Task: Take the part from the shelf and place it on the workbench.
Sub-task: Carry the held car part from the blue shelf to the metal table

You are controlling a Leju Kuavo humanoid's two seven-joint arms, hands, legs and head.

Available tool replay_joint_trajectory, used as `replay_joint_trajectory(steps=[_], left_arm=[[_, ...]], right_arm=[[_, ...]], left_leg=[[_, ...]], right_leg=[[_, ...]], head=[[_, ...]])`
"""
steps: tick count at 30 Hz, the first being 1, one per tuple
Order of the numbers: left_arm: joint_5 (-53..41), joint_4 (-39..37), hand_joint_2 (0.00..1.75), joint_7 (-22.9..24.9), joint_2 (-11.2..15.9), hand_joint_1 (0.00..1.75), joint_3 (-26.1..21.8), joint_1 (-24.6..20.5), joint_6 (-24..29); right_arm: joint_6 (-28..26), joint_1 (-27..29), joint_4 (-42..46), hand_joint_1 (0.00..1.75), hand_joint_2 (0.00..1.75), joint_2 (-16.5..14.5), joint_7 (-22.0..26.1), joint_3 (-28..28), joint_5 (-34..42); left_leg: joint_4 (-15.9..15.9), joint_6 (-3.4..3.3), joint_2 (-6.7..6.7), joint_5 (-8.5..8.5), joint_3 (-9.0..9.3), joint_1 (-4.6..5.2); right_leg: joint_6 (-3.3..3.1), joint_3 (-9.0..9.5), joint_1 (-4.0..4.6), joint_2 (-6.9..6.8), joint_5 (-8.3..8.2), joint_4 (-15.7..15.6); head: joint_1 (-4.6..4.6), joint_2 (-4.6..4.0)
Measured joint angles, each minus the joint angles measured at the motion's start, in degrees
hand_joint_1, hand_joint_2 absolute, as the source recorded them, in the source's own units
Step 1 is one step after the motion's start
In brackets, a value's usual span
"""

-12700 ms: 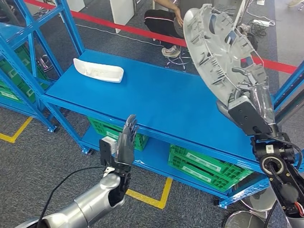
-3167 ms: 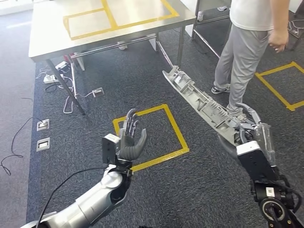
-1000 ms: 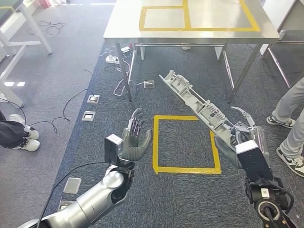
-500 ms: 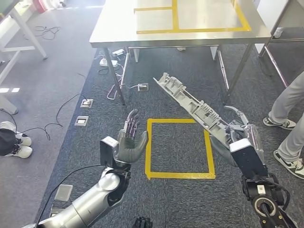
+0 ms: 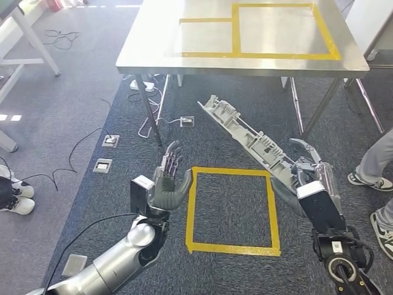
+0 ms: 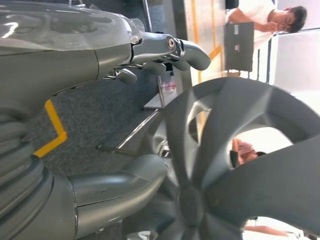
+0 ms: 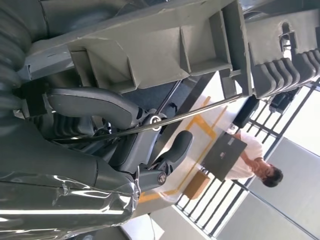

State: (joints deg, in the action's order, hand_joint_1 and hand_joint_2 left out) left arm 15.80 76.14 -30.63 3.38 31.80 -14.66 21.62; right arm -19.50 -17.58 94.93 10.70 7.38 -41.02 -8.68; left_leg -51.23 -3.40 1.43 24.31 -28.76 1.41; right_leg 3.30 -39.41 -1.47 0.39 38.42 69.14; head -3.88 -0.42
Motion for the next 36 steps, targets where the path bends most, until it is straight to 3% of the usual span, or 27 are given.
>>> replay_joint_trajectory(steps=[1,2,3,4,5,6,8,10,11,13,14,15,16,18,20,24,25,27,28,29,30,31,33,34,36], left_arm=[[0.01,0.00,1.75,0.05,-0.02,0.00,0.00,0.01,0.00],[0.03,0.00,1.75,0.08,-0.03,0.00,0.00,0.02,-0.01],[0.08,-0.01,1.75,0.14,-0.05,0.00,0.02,0.02,-0.01],[0.16,0.05,1.75,0.19,-0.05,0.00,0.04,-0.06,-0.01],[0.25,0.14,1.75,0.21,-0.07,0.00,0.07,-0.16,-0.02],[0.33,0.29,1.75,0.20,-0.08,0.00,0.12,-0.29,-0.02],[0.38,0.59,1.75,0.07,-0.11,0.00,0.20,-0.57,-0.02],[0.39,0.71,1.75,0.00,-0.11,0.00,0.26,-0.67,-0.01],[0.42,0.70,1.75,0.00,-0.08,0.00,0.26,-0.61,0.01],[0.49,0.70,1.75,0.03,-0.03,0.00,0.28,-0.48,0.01],[0.53,0.70,1.75,0.03,-0.02,0.00,0.32,-0.45,0.01],[0.55,0.70,1.75,0.03,-0.02,0.00,0.35,-0.43,0.00],[0.56,0.70,1.75,0.03,-0.01,0.00,0.38,-0.43,0.00],[0.56,0.70,1.75,0.03,0.00,0.00,0.40,-0.46,0.00],[0.51,0.71,1.75,0.04,-0.02,0.00,0.44,-0.55,-0.05],[0.16,0.74,1.75,0.03,-0.17,0.00,0.51,-0.76,-0.38],[0.09,0.75,1.75,0.02,-0.24,0.00,0.52,-0.84,-0.45],[0.03,0.75,1.75,0.01,-0.33,0.00,0.54,-0.96,-0.48],[0.02,0.75,1.75,0.02,-0.36,0.00,0.55,-0.97,-0.48],[0.02,0.75,1.75,0.02,-0.37,0.00,0.56,-0.96,-0.47],[0.02,0.75,1.75,0.03,-0.37,0.00,0.56,-0.96,-0.46],[0.02,0.75,1.75,0.03,-0.37,0.00,0.57,-0.96,-0.46],[0.00,0.74,1.75,0.03,-0.39,0.00,0.57,-0.97,-0.46],[-0.01,0.74,1.75,0.04,-0.39,0.00,0.58,-0.99,-0.46],[-0.03,0.74,1.75,0.05,-0.38,0.00,0.60,-1.01,-0.46]], right_arm=[[0.00,0.09,-0.01,1.75,1.75,0.01,-0.04,0.01,-0.01],[-0.01,0.15,-0.02,1.75,1.75,0.02,-0.08,0.02,-0.01],[-0.05,0.10,-0.05,1.75,1.75,0.03,-0.05,0.02,0.00],[-0.08,0.07,-0.08,1.75,1.75,0.03,-0.06,0.01,0.00],[-0.17,0.00,0.01,1.75,1.75,0.02,-0.03,0.03,0.01],[-0.23,-0.10,0.17,1.75,1.75,0.01,0.00,0.05,0.00],[-0.31,-0.17,0.61,1.75,1.75,0.02,0.01,0.14,-0.08],[-0.40,-0.14,0.73,1.75,1.75,0.08,-0.08,0.22,-0.17],[-0.47,-0.12,0.72,1.75,1.75,0.10,-0.12,0.27,-0.18],[-0.56,-0.10,0.74,1.75,1.75,0.10,-0.12,0.27,-0.20],[-0.57,-0.08,0.75,1.75,1.75,0.10,-0.13,0.25,-0.20],[-0.57,-0.06,0.76,1.75,1.75,0.10,-0.15,0.23,-0.20],[-0.57,-0.05,0.76,1.75,1.75,0.10,-0.19,0.22,-0.20],[-0.58,-0.10,0.77,1.75,1.75,0.10,-0.25,0.22,-0.20],[-0.68,-0.19,0.81,1.75,1.75,0.10,-0.31,0.23,-0.27],[-0.89,-0.13,0.99,1.75,1.75,0.10,-0.56,0.28,-0.66],[-0.96,-0.11,1.04,1.75,1.75,0.10,-0.58,0.32,-0.74],[-1.19,-0.11,1.11,1.75,1.75,0.10,-0.56,0.40,-0.80],[-1.31,-0.11,1.13,1.75,1.75,0.11,-0.54,0.44,-0.81],[-1.38,-0.11,1.13,1.75,1.75,0.11,-0.54,0.47,-0.81],[-1.42,-0.11,1.13,1.75,1.75,0.12,-0.55,0.50,-0.81],[-1.42,-0.11,1.14,1.75,1.75,0.12,-0.57,0.51,-0.81],[-1.43,-0.14,1.19,1.75,1.75,0.13,-0.57,0.58,-0.81],[-1.43,-0.18,1.25,1.75,1.75,0.14,-0.56,0.67,-0.81],[-1.48,-0.29,1.43,1.75,1.75,0.16,-0.55,0.84,-0.81]], left_leg=[[-0.26,0.29,0.10,1.44,1.71,-0.25],[-0.61,0.64,0.15,2.92,3.07,-0.41],[-1.35,1.00,0.16,4.40,4.19,-0.56],[-1.86,1.41,0.25,5.61,4.73,-0.60],[-2.31,1.82,0.29,6.38,4.87,-0.65],[-2.79,2.20,0.27,6.72,4.86,-0.78],[-5.76,2.94,-0.04,5.44,2.95,-1.06],[-13.09,3.55,-0.48,3.81,-2.13,-1.29],[-16.95,3.79,-0.64,4.29,-5.37,-1.43],[-21.45,4.12,-0.76,8.08,-10.81,-1.64],[-21.47,4.17,-0.80,9.51,-12.40,-1.74],[-19.97,4.16,-0.83,9.45,-13.10,-1.82],[-17.04,4.09,-0.86,7.57,-12.94,-1.88],[-8.94,3.75,-0.98,0.85,-11.13,-1.83],[-4.18,3.23,-1.05,-3.16,-9.68,-1.60],[-3.43,2.14,-0.93,-4.34,-8.46,-1.51],[-3.29,1.77,-0.94,-4.28,-8.05,-1.49],[-3.33,1.07,-0.95,-3.81,-7.44,-1.11],[-3.36,0.81,-0.95,-3.55,-7.18,-0.88],[-3.39,0.62,-0.90,-3.26,-6.87,-0.64],[-3.42,0.49,-0.81,-2.95,-6.50,-0.41],[-3.45,0.44,-0.68,-2.60,-6.04,-0.20],[-3.53,0.46,-0.39,-1.88,-5.17,0.11],[-3.65,0.54,-0.25,-1.60,-5.00,0.21],[-3.78,0.88,-0.13,-1.37,-5.21,0.21]], right_leg=[[0.48,-0.51,-0.27,-0.06,-0.98,-2.78],[0.94,-0.69,-0.57,-0.17,-5.25,-6.30],[1.01,-0.79,-0.75,-0.43,-11.09,-9.69],[0.59,-0.60,-0.75,-0.57,-16.29,-11.87],[-0.15,-0.55,-0.61,-0.68,-19.95,-12.93],[-1.11,-0.45,-0.31,-0.75,-21.01,-13.04],[-2.33,0.14,-0.08,-0.60,-20.39,-13.04],[-2.94,0.99,-0.16,-0.53,-19.87,-13.78],[-3.12,1.34,-0.16,-0.46,-19.54,-14.04],[-3.26,2.25,-0.15,-0.26,-18.63,-14.27],[-3.25,2.86,-0.15,-0.16,-18.07,-14.27],[-3.22,3.58,-0.15,-0.09,-17.50,-14.26],[-3.14,4.35,-0.15,-0.04,-16.94,-14.25],[-2.76,5.76,-0.08,0.05,-15.84,-14.22],[-2.09,6.60,0.08,0.24,-14.76,-14.16],[-0.89,6.80,0.04,0.19,-12.46,-12.70],[-0.82,5.82,0.01,0.10,-11.04,-10.31],[-0.91,2.22,0.17,-0.03,-7.34,-2.47],[-0.97,0.28,0.27,-0.03,-6.07,1.37],[-1.07,-0.99,0.40,-0.03,-5.82,3.53],[-1.26,-1.28,0.51,-0.03,-6.72,3.48],[-1.57,-0.45,0.68,-0.02,-8.69,1.04],[-2.57,3.06,1.21,0.04,-13.35,-7.17],[-3.00,4.65,1.45,0.07,-14.72,-10.59],[-3.50,5.98,1.77,0.09,-15.01,-13.31]], head=[[0.19,0.00],[0.46,0.00],[0.88,0.00],[1.23,0.00],[1.37,0.00],[1.40,0.00],[1.07,0.00],[0.83,0.00],[0.64,0.00],[0.18,0.00],[-0.01,0.00],[-0.17,0.00],[-0.32,0.00],[-0.57,0.00],[-0.68,0.00],[-0.08,0.00],[0.16,0.00],[0.51,0.00],[0.62,0.00],[0.67,0.00],[0.70,0.00],[0.71,0.00],[0.78,0.00],[0.78,0.00],[0.85,0.00]])
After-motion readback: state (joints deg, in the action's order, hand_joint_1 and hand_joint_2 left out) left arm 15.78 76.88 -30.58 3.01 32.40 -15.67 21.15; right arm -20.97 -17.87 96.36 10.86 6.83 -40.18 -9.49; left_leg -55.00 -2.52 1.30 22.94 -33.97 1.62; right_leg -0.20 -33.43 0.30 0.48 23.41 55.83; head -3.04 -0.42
